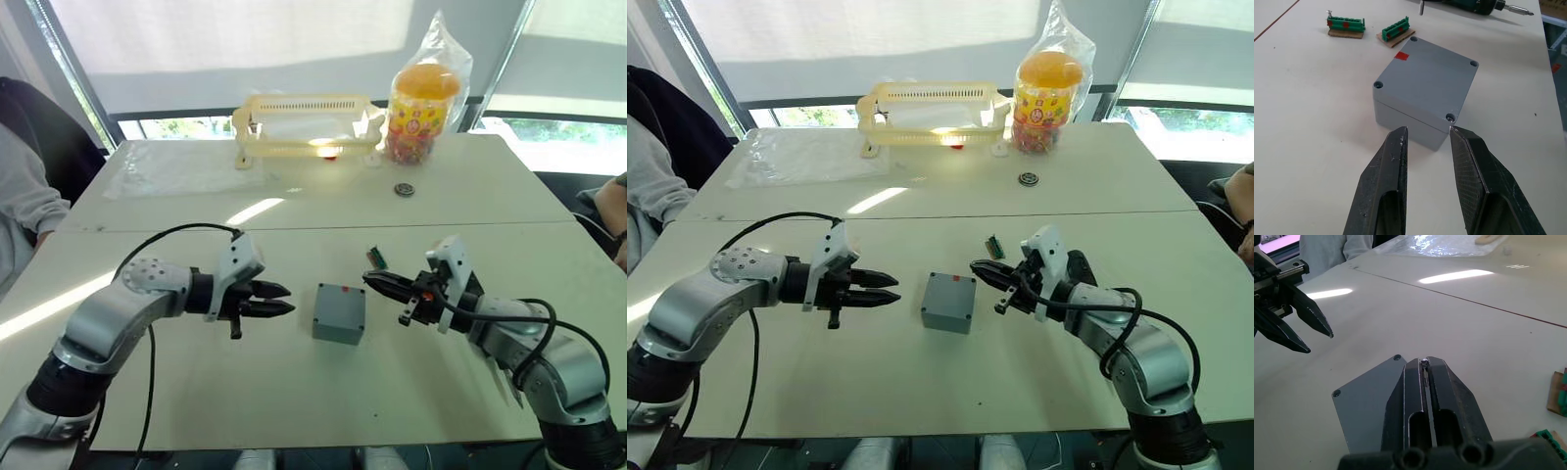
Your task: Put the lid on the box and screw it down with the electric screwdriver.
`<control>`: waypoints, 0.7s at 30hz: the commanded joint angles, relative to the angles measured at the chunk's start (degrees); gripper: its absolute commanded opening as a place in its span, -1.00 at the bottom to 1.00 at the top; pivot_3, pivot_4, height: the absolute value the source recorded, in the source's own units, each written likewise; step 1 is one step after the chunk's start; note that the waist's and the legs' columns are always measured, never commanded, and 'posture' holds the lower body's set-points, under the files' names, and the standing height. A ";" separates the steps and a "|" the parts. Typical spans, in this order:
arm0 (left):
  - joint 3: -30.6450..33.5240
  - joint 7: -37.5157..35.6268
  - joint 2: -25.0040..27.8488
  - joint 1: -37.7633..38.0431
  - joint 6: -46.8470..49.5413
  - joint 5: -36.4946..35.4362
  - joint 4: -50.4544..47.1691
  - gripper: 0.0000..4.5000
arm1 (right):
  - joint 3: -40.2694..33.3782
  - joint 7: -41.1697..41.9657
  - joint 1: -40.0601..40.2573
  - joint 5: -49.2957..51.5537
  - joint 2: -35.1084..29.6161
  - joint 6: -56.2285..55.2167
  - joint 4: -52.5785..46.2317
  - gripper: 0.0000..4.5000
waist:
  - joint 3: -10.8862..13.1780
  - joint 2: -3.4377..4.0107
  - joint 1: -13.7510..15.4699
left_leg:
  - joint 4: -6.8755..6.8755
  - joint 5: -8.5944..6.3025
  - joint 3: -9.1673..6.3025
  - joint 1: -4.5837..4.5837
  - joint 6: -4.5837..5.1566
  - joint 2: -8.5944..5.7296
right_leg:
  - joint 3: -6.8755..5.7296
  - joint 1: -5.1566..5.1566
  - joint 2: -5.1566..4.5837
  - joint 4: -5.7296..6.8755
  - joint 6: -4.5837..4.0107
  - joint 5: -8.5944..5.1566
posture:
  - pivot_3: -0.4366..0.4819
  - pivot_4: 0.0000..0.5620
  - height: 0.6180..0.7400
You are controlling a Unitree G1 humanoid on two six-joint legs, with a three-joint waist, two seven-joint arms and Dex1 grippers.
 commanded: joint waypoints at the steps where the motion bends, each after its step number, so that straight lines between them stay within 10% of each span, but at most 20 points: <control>1: 0.54 0.11 0.16 -1.32 -0.82 0.31 -0.59 -0.41 | 0.67 -0.13 0.20 -0.65 0.40 -1.97 0.12 -0.98 | 0.00 0.00 0.01 | 0.00 0.00 0.00 0.00 0.00 0.00 | 0.00 0.00 0.00 0.00 0.00 0.00 | -0.05 -0.47 1.00; 21: 0.45 0.79 0.17 -0.45 -0.64 0.51 -1.40 -0.41 | 2.27 0.90 0.06 -3.45 -0.26 -5.65 4.58 -0.98 | 0.00 0.00 0.00 | 0.01 0.00 0.00 0.00 0.00 0.00 | 0.00 0.01 0.00 0.00 0.00 0.00 | -0.05 -0.47 1.00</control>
